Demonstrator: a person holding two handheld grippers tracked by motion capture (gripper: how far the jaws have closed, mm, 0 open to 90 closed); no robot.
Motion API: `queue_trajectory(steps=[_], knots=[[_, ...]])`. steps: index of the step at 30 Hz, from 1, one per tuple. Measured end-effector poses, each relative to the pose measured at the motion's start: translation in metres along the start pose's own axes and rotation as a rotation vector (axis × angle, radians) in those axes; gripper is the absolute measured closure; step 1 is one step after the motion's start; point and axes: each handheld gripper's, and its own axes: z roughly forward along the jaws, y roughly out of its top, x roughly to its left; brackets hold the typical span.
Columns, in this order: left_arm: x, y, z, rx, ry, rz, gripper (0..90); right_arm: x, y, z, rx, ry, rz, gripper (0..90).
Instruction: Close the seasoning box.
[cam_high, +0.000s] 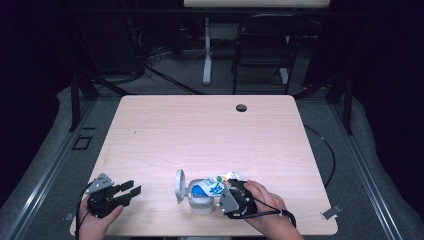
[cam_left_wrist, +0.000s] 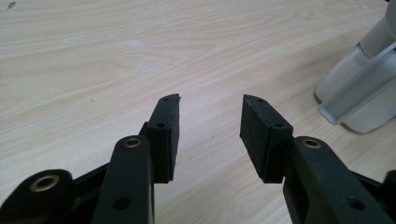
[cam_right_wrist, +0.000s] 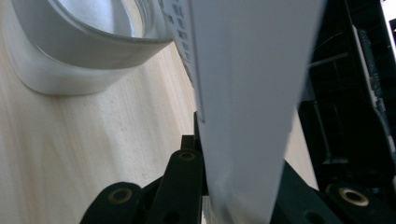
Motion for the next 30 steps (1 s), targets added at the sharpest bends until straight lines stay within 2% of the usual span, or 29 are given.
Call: queue_trajectory(steps=[1,2,3,4,7,9,10,14,16,20,21,22,23,25,27,30], knots=[[0.0,0.0,-0.001,0.015,-0.002,0.006,58.0,0.001,-0.002,0.001,-0.01,0.009,0.027,86.4],[0.0,0.0,-0.001,0.015,-0.002,0.006,58.0,0.001,-0.002,0.001,-0.01,0.009,0.027,86.4],[0.0,0.0,0.0,0.004,-0.001,0.004,58.0,0.002,-0.003,0.0,-0.014,0.018,0.057,86.4],[0.0,0.0,0.0,0.004,-0.001,0.004,58.0,0.002,-0.003,0.0,-0.014,0.018,0.057,86.4],[0.0,0.0,-0.001,-0.001,-0.004,-0.003,58.0,0.003,-0.007,0.001,-0.044,0.037,0.132,86.4],[0.0,-0.001,-0.001,0.003,-0.002,-0.001,58.0,0.004,-0.01,0.001,-0.044,0.041,0.154,86.4],[0.0,0.0,-0.002,0.014,-0.003,0.0,58.0,0.007,-0.012,0.003,-0.063,0.045,0.182,86.4],[0.001,-0.002,-0.002,-0.001,0.002,-0.01,58.0,0.009,-0.014,0.003,-0.072,0.054,0.21,86.5],[0.002,-0.002,-0.003,0.013,0.0,-0.008,58.0,0.009,-0.016,0.004,-0.095,0.065,0.248,86.5],[0.003,-0.002,-0.004,0.008,0.003,-0.013,58.0,0.009,-0.018,0.005,-0.102,0.073,0.282,86.5],[0.003,-0.002,-0.004,-0.004,0.006,-0.018,58.0,0.009,-0.018,0.007,-0.12,0.079,0.311,86.5],[0.003,-0.002,-0.004,-0.004,0.006,-0.018,57.9,0.009,-0.018,0.007,-0.12,0.079,0.311,86.5],[0.004,-0.002,-0.006,-0.001,0.007,-0.023,57.9,0.008,-0.019,0.007,-0.13,0.089,0.34,86.5],[0.007,-0.002,-0.009,-0.001,0.011,-0.032,57.9,0.008,-0.02,0.007,-0.137,0.086,0.351,86.5],[0.009,-0.003,-0.009,-0.011,0.017,-0.038,57.9,0.006,-0.022,0.009,-0.155,0.092,0.389,86.5],[0.009,-0.004,-0.009,0.002,0.016,-0.039,57.9,0.004,-0.026,0.01,-0.177,0.097,0.444,86.6]])
